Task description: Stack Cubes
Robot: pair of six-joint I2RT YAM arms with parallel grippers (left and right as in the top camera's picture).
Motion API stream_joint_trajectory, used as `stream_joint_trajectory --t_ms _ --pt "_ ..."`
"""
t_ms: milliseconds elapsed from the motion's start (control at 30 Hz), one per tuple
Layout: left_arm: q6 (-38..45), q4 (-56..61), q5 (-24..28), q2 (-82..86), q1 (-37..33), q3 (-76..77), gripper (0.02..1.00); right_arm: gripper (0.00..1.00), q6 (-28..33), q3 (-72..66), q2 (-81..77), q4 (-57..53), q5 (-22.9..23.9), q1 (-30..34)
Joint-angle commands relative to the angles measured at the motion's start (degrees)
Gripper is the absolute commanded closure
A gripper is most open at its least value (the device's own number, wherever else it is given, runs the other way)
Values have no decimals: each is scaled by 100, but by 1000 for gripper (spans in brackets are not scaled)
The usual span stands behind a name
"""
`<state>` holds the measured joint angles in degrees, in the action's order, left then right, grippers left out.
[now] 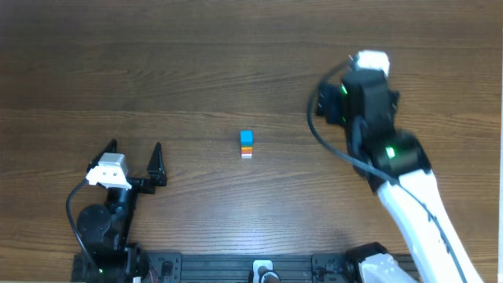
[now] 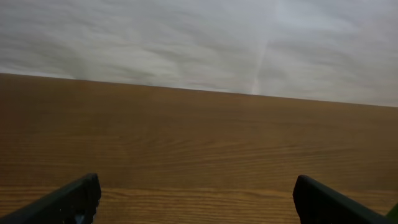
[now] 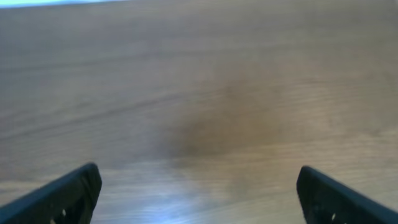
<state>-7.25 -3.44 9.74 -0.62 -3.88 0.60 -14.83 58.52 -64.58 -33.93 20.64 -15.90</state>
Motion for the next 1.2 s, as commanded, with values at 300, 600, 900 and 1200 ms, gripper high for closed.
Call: stream_joint_trajectory --t_ms 300,600,900,1200 --pt "83 -4 72 24 24 -26 18 7 678 -3200 3536 1985 -1036 802" --pt "83 -4 72 24 24 -26 18 9 678 -4688 5587 2352 -1224 1095" --pt "83 -4 72 24 24 -26 18 9 1174 -5436 6373 2778 -1207 1340" --pt "83 -4 72 24 24 -26 18 7 1233 -5777 6389 2946 -1252 1351"
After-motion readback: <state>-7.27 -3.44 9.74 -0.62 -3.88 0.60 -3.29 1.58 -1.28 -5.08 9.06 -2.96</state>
